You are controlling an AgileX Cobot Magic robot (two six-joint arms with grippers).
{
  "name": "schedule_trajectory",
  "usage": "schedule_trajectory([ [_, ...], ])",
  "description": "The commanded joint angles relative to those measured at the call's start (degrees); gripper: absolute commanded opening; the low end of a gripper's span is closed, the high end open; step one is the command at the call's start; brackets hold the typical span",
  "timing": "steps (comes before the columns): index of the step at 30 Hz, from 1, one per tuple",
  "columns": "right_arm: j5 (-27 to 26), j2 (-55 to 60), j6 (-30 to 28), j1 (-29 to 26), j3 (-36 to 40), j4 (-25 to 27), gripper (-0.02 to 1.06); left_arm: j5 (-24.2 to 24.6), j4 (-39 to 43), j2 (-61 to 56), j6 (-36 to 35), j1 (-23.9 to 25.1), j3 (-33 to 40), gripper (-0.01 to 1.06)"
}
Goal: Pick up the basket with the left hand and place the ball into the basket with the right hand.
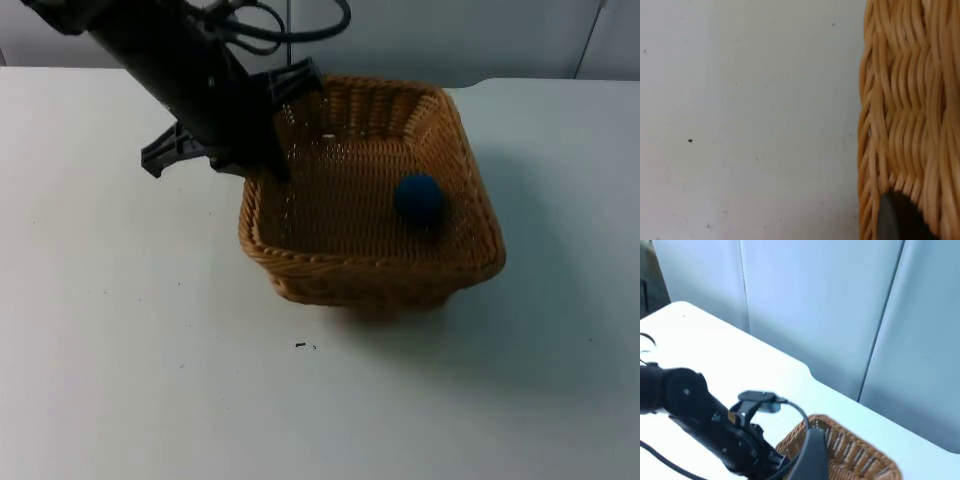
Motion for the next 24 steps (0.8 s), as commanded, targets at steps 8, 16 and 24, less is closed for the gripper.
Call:
schedule_trajectory([
  [8, 2.67, -9.42, -0.04, 0.14, 7.50, -4.16, 0.73, -1.94, -1.70, 2.64, 1.96, -0.30, -0.41, 0.00],
  [16, 1.51, -18.45, 2.10, 0.14, 17.00, -3.77, 0.73, -4.06, -1.47, 2.67, 2.31, -0.30, -0.41, 0.00],
  [24, 2.71, -24.69, 3.16, 0.14, 23.58, -3.89, 0.73, -3.84, -1.21, 2.67, 2.31, -0.30, -0.41, 0.25],
])
